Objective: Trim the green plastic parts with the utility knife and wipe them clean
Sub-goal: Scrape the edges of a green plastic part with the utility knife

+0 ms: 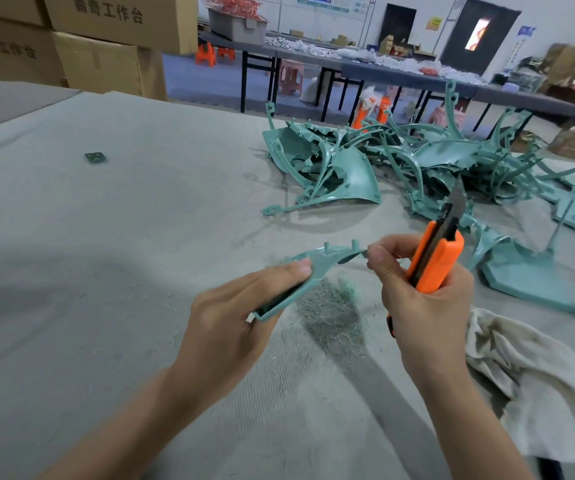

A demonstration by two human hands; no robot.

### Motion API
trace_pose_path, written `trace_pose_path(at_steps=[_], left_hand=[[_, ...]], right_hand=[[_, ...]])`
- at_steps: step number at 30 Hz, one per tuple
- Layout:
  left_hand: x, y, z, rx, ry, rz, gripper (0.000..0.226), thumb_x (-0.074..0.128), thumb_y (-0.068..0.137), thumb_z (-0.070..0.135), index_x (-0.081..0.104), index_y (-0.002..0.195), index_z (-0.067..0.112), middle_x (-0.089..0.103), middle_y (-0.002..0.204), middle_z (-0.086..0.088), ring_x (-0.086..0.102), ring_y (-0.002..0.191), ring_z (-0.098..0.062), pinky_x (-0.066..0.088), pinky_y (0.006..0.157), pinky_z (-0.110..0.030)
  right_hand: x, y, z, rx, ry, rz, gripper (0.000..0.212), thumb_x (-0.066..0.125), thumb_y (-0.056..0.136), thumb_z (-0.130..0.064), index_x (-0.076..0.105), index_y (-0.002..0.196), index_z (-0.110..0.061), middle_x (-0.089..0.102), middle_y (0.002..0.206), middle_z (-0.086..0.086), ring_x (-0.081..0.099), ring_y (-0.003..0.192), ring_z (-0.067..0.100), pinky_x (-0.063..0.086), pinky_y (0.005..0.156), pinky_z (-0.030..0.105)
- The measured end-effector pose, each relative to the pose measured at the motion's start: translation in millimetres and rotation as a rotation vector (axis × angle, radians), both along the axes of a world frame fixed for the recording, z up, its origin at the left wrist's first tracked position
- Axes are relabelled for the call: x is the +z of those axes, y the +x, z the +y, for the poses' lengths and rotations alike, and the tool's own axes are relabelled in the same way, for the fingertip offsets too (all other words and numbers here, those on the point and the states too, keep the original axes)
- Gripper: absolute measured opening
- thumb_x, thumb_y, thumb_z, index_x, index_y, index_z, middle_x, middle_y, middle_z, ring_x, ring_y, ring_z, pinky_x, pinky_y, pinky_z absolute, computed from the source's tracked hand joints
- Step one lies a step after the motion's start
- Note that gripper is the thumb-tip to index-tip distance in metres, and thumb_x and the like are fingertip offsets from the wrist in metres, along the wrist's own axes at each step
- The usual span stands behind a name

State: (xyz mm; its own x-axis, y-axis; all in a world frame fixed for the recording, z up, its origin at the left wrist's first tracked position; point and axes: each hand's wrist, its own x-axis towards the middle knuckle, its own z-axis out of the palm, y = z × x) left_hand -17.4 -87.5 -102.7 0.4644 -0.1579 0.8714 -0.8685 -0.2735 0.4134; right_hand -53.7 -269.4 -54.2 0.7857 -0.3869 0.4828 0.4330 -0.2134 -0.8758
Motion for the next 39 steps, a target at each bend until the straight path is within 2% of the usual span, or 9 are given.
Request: trace_pose_path(at_steps=[7,10,15,19,21,25,29,35,39], left_hand=[[0.7,1.1,2.9,0.026,0.016,-0.034,0.041,0.069,0.080,-0.008,0.065,0.115,0.014,0.063,0.121,0.015,0.062,0.111,-0.001,0.046,0.095,-0.014],[1.9,2.0,4.9,0.042,0.009,-0.060,0.037,0.068,0.081,-0.008,0.066,0.114,0.009,0.063,0.120,0.012,0.061,0.112,-0.002,0.046,0.096,-0.016],[2.7,2.6,7.4,0.061,0.075,-0.152,0.049,0.060,0.076,-0.022,0.067,0.115,0.006,0.065,0.124,-0.001,0.061,0.116,-0.012,0.047,0.100,-0.027],[3.5,3.4,10.7,0.123,0.174,-0.245,0.049,0.058,0.072,-0.024,0.069,0.112,0.003,0.065,0.122,-0.007,0.060,0.119,-0.022,0.049,0.096,-0.044],[4.0,3.8,12.3,0.158,0.234,-0.319,0.040,0.060,0.076,-0.016,0.070,0.110,0.002,0.065,0.122,-0.008,0.058,0.121,-0.024,0.046,0.098,-0.046],[6.3,4.2,12.9,0.180,0.341,-0.459,0.020,0.054,0.096,0.006,0.064,0.113,0.003,0.064,0.122,-0.010,0.057,0.122,-0.027,0.041,0.103,-0.048],[8.6,1.9,13.1,0.189,0.407,-0.544,0.017,0.055,0.098,0.009,0.062,0.111,0.002,0.066,0.119,-0.012,0.059,0.119,-0.029,0.041,0.103,-0.051],[12.2,-1.0,11.1,0.211,0.442,-0.546,0.022,0.053,0.098,0.008,0.075,0.099,0.003,0.069,0.113,-0.010,0.062,0.113,-0.028,0.042,0.103,-0.049],[12.0,0.2,11.4,0.211,0.441,-0.537,0.022,0.053,0.098,0.007,0.074,0.101,0.002,0.068,0.115,-0.011,0.062,0.114,-0.028,0.042,0.103,-0.050]], right_hand=[[2.6,0.4,-2.9,-0.067,0.013,0.019,0.013,0.064,0.086,-0.028,0.066,0.074,-0.032,0.042,0.053,-0.004,0.032,0.046,0.018,0.026,0.045,0.028],[5.1,-0.2,-9.1,-0.024,0.158,0.022,0.021,0.063,0.086,-0.023,0.066,0.066,-0.028,0.048,0.057,-0.001,0.035,0.045,0.012,0.026,0.042,0.024],[3.1,-0.3,-9.3,0.005,0.089,0.056,0.032,0.066,0.088,-0.028,0.064,0.056,-0.023,0.056,0.051,-0.003,0.046,0.043,0.007,0.034,0.042,0.015],[2.7,-1.3,-4.8,0.117,0.052,0.072,0.006,0.067,0.080,-0.019,0.072,0.084,-0.020,0.062,0.054,-0.003,0.046,0.042,0.017,0.041,0.052,0.023],[0.8,-1.8,-2.0,0.207,0.070,0.142,0.021,0.072,0.079,-0.031,0.070,0.096,-0.019,0.061,0.051,-0.005,0.037,0.043,0.031,0.039,0.053,0.028],[0.0,0.1,3.6,0.290,0.076,0.247,0.047,0.081,0.067,-0.047,0.069,0.109,-0.030,0.053,0.051,-0.012,0.035,0.038,0.007,0.031,0.040,0.016],[-0.6,1.7,3.5,0.237,0.035,0.265,0.039,0.088,0.065,-0.040,0.076,0.101,-0.029,0.039,0.051,-0.007,0.032,0.041,0.005,0.032,0.042,0.012],[-4.3,2.9,2.9,0.130,0.070,0.292,0.008,0.082,0.076,-0.022,0.075,0.073,-0.018,0.035,0.053,0.011,0.026,0.042,0.013,0.025,0.040,0.022],[-4.4,0.8,7.2,0.061,0.022,0.251,0.019,0.072,0.072,-0.041,0.072,0.069,-0.022,0.043,0.043,-0.010,0.032,0.038,0.005,0.028,0.039,0.016]])
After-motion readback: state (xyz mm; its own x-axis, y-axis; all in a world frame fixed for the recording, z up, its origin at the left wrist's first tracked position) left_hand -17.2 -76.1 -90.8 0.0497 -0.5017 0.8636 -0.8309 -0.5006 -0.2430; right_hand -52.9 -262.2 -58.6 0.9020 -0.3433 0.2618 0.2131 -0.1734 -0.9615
